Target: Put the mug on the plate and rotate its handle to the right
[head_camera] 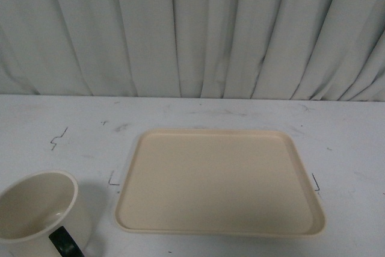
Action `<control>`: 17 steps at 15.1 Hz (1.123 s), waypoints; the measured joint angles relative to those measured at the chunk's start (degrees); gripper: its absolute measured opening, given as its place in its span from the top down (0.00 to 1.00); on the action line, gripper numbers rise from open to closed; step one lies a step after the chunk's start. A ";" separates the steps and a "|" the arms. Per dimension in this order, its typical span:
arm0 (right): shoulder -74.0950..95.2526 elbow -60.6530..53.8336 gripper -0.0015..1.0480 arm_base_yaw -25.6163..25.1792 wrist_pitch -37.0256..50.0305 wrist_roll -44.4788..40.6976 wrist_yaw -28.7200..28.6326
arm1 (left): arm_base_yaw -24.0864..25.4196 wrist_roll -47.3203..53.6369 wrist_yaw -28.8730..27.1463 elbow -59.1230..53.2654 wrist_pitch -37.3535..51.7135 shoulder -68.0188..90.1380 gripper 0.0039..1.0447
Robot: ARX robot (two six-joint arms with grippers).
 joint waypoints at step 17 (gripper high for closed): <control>0.00 0.00 0.06 0.02 0.02 0.04 -0.02 | -12.20 2.08 -17.16 22.86 -15.74 43.32 0.06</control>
